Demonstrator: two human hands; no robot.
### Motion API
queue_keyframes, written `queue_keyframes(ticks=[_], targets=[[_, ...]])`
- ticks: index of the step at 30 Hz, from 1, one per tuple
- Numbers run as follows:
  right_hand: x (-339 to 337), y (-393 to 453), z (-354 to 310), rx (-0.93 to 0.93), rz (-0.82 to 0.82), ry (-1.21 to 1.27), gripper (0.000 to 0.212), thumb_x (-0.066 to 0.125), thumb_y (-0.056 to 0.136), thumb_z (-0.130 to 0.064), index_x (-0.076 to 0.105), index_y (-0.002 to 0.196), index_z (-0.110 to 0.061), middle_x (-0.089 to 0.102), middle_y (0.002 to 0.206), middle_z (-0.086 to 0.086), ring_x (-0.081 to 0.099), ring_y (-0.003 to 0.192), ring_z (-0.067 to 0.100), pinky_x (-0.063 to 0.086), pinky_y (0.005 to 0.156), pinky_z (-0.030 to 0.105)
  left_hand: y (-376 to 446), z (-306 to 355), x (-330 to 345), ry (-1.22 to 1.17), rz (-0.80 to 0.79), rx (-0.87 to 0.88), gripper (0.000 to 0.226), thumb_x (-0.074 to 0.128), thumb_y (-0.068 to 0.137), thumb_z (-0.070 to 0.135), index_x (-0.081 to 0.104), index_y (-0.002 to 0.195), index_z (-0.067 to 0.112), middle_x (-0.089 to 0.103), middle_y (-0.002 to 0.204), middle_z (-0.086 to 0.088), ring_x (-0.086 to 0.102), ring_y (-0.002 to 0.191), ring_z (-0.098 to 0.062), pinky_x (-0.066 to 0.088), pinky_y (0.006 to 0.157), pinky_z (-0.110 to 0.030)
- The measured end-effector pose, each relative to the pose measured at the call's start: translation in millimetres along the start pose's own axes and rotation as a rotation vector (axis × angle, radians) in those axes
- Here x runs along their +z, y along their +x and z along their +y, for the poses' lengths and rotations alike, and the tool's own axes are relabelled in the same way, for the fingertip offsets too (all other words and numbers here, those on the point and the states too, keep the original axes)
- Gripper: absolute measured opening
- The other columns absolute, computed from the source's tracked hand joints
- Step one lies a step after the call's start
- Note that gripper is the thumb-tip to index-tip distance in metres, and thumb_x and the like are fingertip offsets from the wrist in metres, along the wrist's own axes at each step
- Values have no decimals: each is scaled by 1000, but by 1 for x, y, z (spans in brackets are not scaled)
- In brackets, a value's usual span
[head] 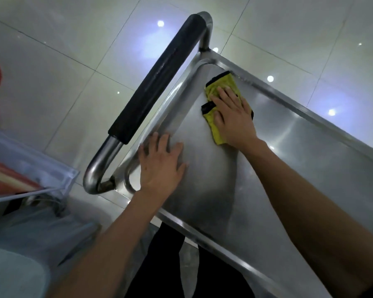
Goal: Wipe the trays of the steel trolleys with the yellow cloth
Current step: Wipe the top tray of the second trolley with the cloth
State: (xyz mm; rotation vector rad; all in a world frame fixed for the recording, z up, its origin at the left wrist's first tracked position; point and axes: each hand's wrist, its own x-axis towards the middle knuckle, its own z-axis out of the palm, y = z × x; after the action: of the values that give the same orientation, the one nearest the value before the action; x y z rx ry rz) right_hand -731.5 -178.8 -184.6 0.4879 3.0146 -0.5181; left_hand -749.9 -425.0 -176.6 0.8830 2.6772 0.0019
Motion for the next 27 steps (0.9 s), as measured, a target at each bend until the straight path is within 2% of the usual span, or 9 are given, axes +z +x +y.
queue_keyframes(ticks=[5,8,11,16,22,27], targets=[[-12,50,12,-119,-10,-55,48,30,107,-33,37,153,-22,23,165,2,11,154,20,1,125,44,0,3,5,-9,1,-16,61,50,90,64,38,144,38,23,161,-8,14,151,-35,20,117,-65],[-18,80,17,-165,-36,-81,50,26,107,-34,34,154,-20,20,166,3,10,154,21,2,125,44,-2,6,6,-44,11,-34,57,52,91,60,39,143,38,19,163,-5,8,153,-33,12,120,-64],[-17,96,14,-193,-31,-87,51,25,105,-35,38,152,-20,25,164,3,14,154,21,5,125,43,-2,8,8,-70,10,-60,55,53,92,56,39,143,39,16,164,-3,1,154,-30,4,121,-62],[-12,91,9,-203,-72,-75,53,23,103,-37,38,152,-24,27,164,0,16,153,20,4,124,42,-3,9,11,-104,14,-83,57,56,92,53,40,144,39,14,165,-1,-2,155,-28,-1,122,-60],[5,60,-27,-299,-108,-13,60,18,98,-41,41,152,-26,31,162,-3,22,152,20,14,124,46,-5,4,14,-123,24,-76,59,57,91,53,39,145,40,13,166,-1,-3,154,-28,0,122,-60],[20,40,-49,-357,-111,-3,55,23,101,-38,37,153,-29,28,163,-7,21,152,18,13,124,46,-6,-1,11,-179,27,-37,62,54,92,54,36,150,37,12,167,-1,-3,155,-27,2,123,-59]])
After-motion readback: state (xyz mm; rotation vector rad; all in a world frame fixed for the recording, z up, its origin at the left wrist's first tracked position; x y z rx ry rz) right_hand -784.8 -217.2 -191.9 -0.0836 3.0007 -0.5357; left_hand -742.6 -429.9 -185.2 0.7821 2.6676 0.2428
